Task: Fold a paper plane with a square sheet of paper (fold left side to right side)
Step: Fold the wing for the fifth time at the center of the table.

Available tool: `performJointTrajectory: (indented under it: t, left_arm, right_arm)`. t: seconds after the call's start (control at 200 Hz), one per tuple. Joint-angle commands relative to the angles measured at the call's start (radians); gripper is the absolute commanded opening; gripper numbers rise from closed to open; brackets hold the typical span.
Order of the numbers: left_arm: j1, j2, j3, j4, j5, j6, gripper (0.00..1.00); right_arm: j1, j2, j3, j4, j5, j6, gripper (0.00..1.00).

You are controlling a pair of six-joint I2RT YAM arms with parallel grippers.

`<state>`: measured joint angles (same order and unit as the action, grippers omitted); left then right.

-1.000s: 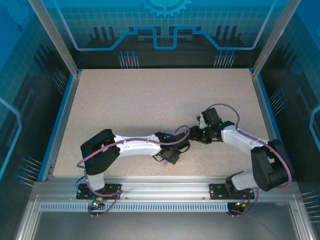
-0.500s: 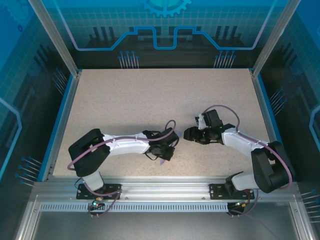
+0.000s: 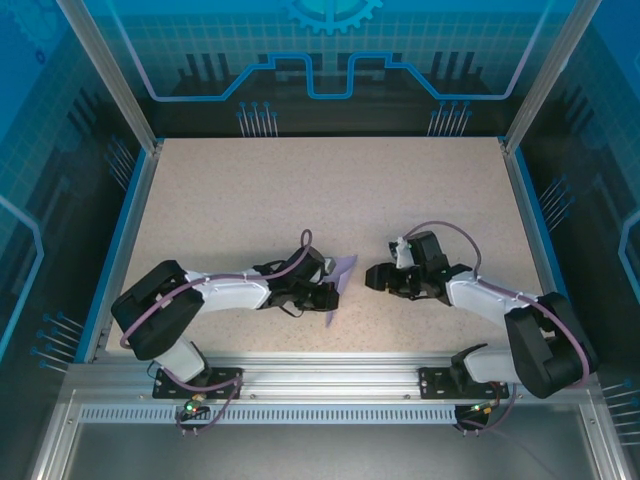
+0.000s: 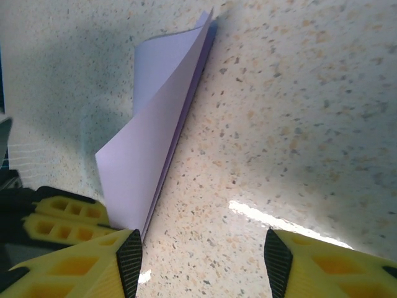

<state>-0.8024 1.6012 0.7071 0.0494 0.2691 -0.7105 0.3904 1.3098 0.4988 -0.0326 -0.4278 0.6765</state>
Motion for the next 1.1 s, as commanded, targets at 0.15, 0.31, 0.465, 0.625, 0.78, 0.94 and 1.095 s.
performJointTrajectory:
  t: [0.15,0.31,0.465,0.625,0.78,0.94,1.095]
  left_arm:
    - [0.031,-0.033,-0.076,0.21,0.1,-0.103,0.05]
    - [0.059,-0.028,-0.128,0.303,0.128,-0.16,0.03]
    - [0.075,-0.027,-0.172,0.378,0.139,-0.21,0.01]
    - [0.094,-0.027,-0.227,0.47,0.15,-0.257,0.0]
    - [0.108,-0.032,-0.252,0.512,0.161,-0.279,0.0]
    - [0.117,-0.028,-0.263,0.529,0.172,-0.292,0.0]
    - [0.126,-0.016,-0.274,0.558,0.187,-0.31,0.0]
  right_arm:
    - [0.075,0.046,-0.028,0.191,-0.014,0.073,0.57]
    - [0.122,0.084,-0.023,0.263,0.018,0.116,0.56]
    - [0.155,0.128,-0.011,0.325,0.038,0.158,0.55]
    - [0.182,0.183,0.003,0.378,0.058,0.205,0.54]
    - [0.195,0.22,0.014,0.411,0.07,0.235,0.51]
    - [0.203,0.253,0.037,0.428,0.068,0.25,0.5]
    - [0.208,0.289,0.055,0.45,0.076,0.271,0.49]
